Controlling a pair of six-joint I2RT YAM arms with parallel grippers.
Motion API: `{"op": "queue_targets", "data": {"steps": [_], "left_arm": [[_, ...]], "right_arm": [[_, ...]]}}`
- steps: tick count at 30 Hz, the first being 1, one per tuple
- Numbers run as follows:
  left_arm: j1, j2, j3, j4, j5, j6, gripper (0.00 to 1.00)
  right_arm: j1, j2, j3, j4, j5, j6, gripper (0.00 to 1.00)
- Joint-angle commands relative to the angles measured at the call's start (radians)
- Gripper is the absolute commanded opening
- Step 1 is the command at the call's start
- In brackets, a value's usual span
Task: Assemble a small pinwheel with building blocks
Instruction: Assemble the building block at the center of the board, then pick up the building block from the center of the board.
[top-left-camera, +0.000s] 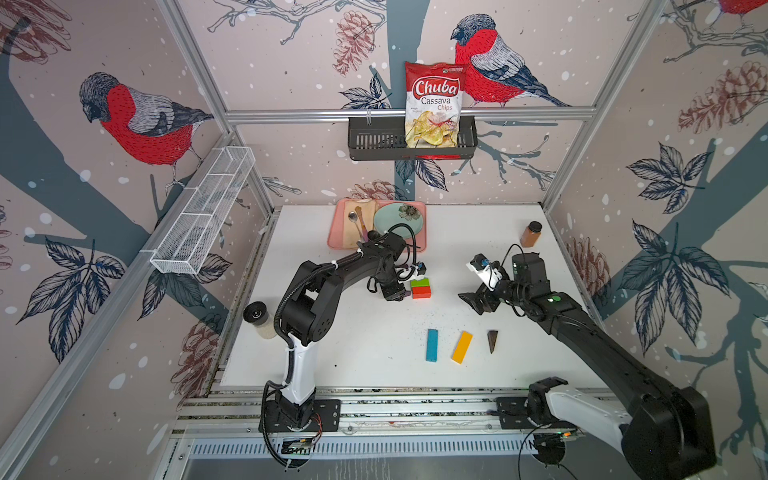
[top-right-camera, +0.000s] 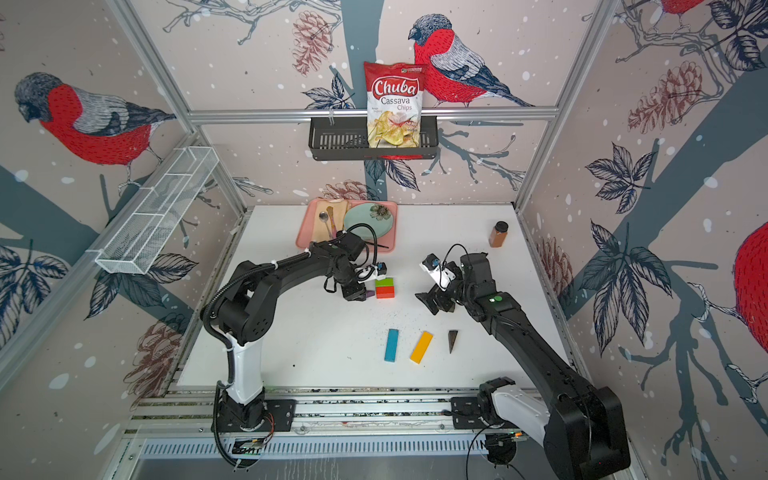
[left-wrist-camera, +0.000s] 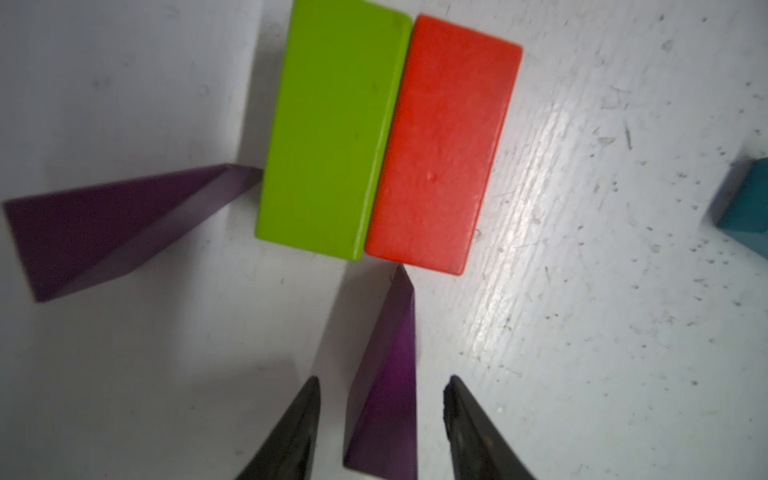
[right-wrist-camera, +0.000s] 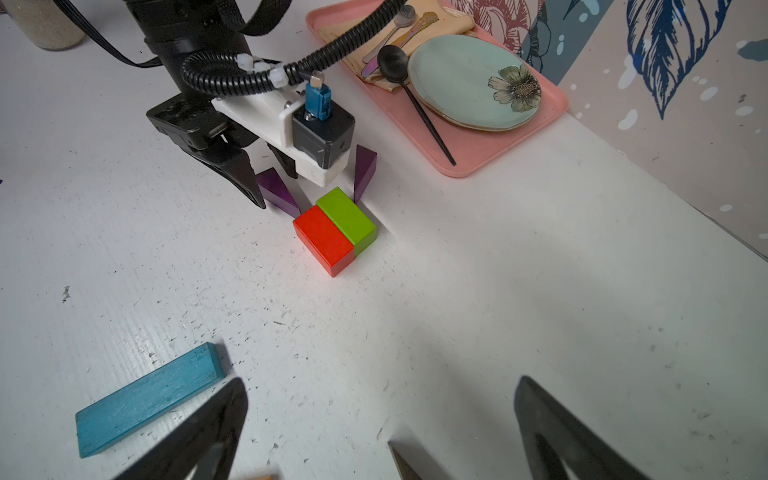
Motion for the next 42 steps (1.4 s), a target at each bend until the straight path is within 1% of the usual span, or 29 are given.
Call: {"op": "queue_targets", "data": {"steps": [1,6,9,10,11,12,13,14,15,16,19,22,24,25,27,28,30,31,33,35,37,40,42], "left_arm": [[0.006,-0.024,-0.003,0.018,0.026,0.003,0.52],[0.023,-0.085,-0.014,0.022,0.047,-0.005,0.55],[0.038,-0.155,-0.034,0.037,0.068,-0.021,0.57],[0.041,-0.182,-0.042,0.041,0.073,-0.025,0.57],[0.045,-0.206,-0.047,0.038,0.076,-0.026,0.58],[0.045,-0.234,-0.054,0.037,0.078,-0.025,0.59],[0.044,-0.268,-0.063,0.040,0.085,-0.027,0.61],[0.044,-0.298,-0.073,0.047,0.093,-0.030,0.67],[0.045,-0.333,-0.088,0.055,0.104,-0.027,0.96],[0.044,-0.368,-0.105,0.068,0.123,-0.023,0.97],[0.045,-0.472,-0.168,0.125,0.178,-0.010,0.97],[0.045,-0.575,-0.253,0.210,0.259,0.005,0.97],[0.045,-0.637,-0.336,0.314,0.307,-0.014,0.97],[0.044,-0.661,-0.395,0.392,0.321,-0.069,0.97],[0.045,-0.678,-0.498,0.546,0.309,-0.226,0.97],[0.048,-0.665,-0.518,0.568,0.320,-0.257,0.97],[0.050,-0.639,-0.493,0.458,0.443,-0.103,0.98],[0.041,-0.649,-0.505,0.466,0.439,-0.095,0.98],[0.034,-0.703,-0.565,0.538,0.423,-0.082,0.98],[0.033,-0.752,-0.629,0.597,0.430,-0.041,0.98],[0.033,-0.762,-0.663,0.617,0.437,-0.019,0.98],[0.033,-0.725,-0.635,0.554,0.414,-0.012,0.98],[0.033,-0.709,-0.611,0.536,0.388,-0.033,0.98]], "right_arm": [[-0.015,-0.007,0.008,-0.003,-0.006,-0.007,0.99],[-0.078,-0.024,0.034,-0.040,-0.011,-0.035,0.99],[-0.114,-0.033,0.050,-0.061,0.027,-0.091,0.99],[-0.125,-0.034,0.054,-0.075,0.042,-0.136,0.99],[-0.136,-0.038,0.055,-0.091,0.040,-0.198,1.00],[-0.146,-0.044,0.046,-0.114,0.033,-0.294,0.99],[-0.153,-0.052,0.029,-0.138,0.035,-0.418,0.99],[-0.159,-0.056,0.014,-0.158,0.054,-0.524,0.99],[-0.170,-0.051,0.005,-0.169,0.084,-0.607,0.99],[-0.194,-0.037,0.016,-0.193,0.083,-0.669,0.98],[-0.301,0.007,0.077,-0.316,-0.014,-0.897,0.94],[-0.324,0.045,0.122,-0.379,0.010,-1.019,0.91],[-0.321,0.056,0.119,-0.372,0.021,-1.072,0.90],[-0.310,0.067,0.112,-0.378,0.039,-1.118,0.89],[-0.260,0.085,0.078,-0.370,0.135,-1.221,0.82],[-0.246,0.087,0.053,-0.346,0.159,-1.270,0.80],[-0.243,0.089,0.014,-0.297,0.144,-1.315,0.79],[-0.240,0.098,0.014,-0.299,0.141,-1.329,0.78],[-0.222,0.109,0.023,-0.314,0.136,-1.335,0.76],[-0.188,0.119,0.044,-0.335,0.133,-1.330,0.75],[-0.157,0.139,0.054,-0.348,0.148,-1.326,0.74],[-0.131,0.179,0.062,-0.335,0.161,-1.311,0.73],[-0.133,0.224,0.073,-0.335,0.170,-1.300,0.72]]}}
